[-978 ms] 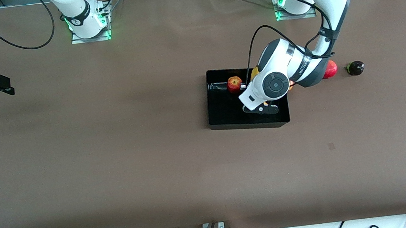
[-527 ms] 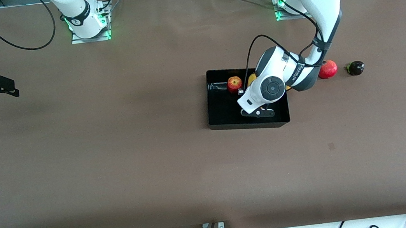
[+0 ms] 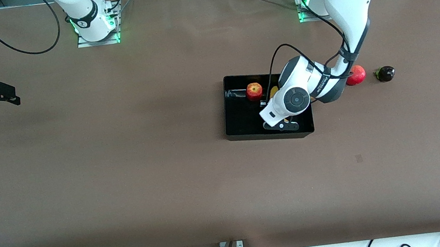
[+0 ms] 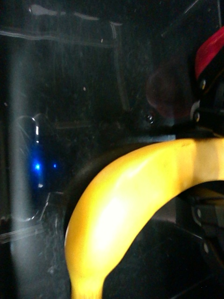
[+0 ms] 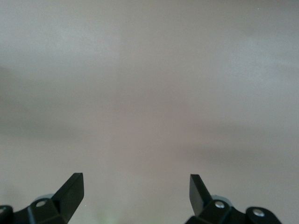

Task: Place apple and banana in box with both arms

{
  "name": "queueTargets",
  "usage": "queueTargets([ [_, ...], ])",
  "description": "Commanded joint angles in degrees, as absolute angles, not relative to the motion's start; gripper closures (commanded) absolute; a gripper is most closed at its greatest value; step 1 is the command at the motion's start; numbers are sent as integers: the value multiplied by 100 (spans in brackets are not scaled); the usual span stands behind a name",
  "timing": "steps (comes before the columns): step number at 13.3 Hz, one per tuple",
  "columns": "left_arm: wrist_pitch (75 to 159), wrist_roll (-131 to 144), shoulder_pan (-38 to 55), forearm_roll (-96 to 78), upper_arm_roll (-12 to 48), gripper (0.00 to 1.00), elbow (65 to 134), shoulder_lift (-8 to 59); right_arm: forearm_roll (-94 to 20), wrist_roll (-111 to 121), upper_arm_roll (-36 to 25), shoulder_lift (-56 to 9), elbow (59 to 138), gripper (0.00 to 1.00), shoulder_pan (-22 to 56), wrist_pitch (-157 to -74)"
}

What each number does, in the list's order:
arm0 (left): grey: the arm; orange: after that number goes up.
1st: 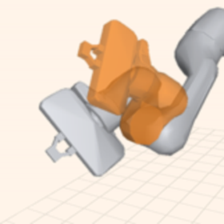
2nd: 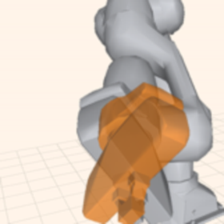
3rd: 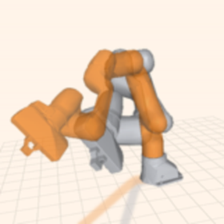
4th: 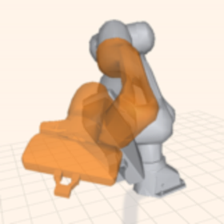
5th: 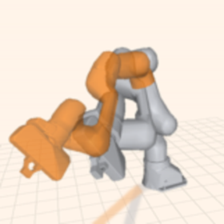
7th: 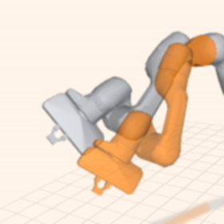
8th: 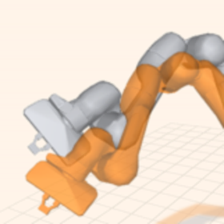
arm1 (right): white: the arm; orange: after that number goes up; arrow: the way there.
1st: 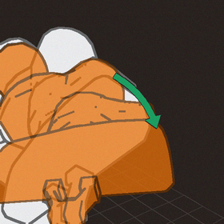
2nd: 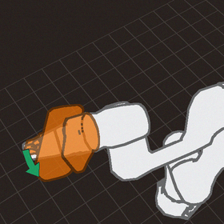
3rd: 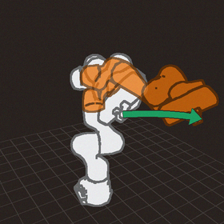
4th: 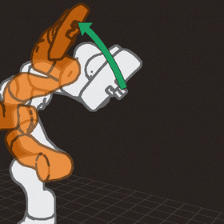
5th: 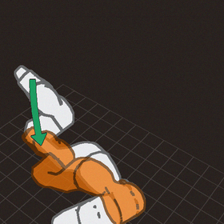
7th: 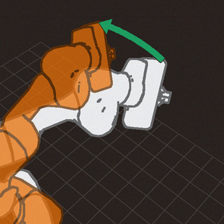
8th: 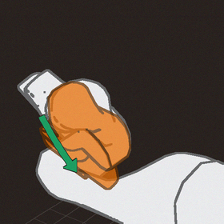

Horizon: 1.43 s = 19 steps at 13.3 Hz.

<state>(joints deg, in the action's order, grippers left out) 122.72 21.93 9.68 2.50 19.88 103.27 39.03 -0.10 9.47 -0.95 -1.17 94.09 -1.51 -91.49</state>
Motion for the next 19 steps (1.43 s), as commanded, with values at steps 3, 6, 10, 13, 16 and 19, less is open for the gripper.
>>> queueTargets([
  [3, 11562, 2364, 757, 335, 2057, 0, 10143, 3404, -141, 984, -79, -132, 9316, 0, -193, -9114],
  [6, 10095, 2399, 572, 308, 2013, 0, 9635, 2639, -141, 984, -79, -132, 9316, 0, -193, -9114],
  [10, 8730, 2540, 168, 37, 1741, 0, 8458, 2058, -141, 984, -79, -141, 9316, 0, -193, -9114],
  [13, 8640, 2496, 45, -149, 1135, 0, 8314, 1216, -141, 984, -79, -132, 9316, 0, -193, -9105],
  [16, 8683, 2418, 26, -132, 556, 0, 8253, 888, -141, 984, -79, -132, 9316, 0, -193, -9105],
  [19, 8754, 1139, 62, -149, -24, 0, 8218, 695, -88, 993, -79, -132, 9316, 0, -193, -9114],
])
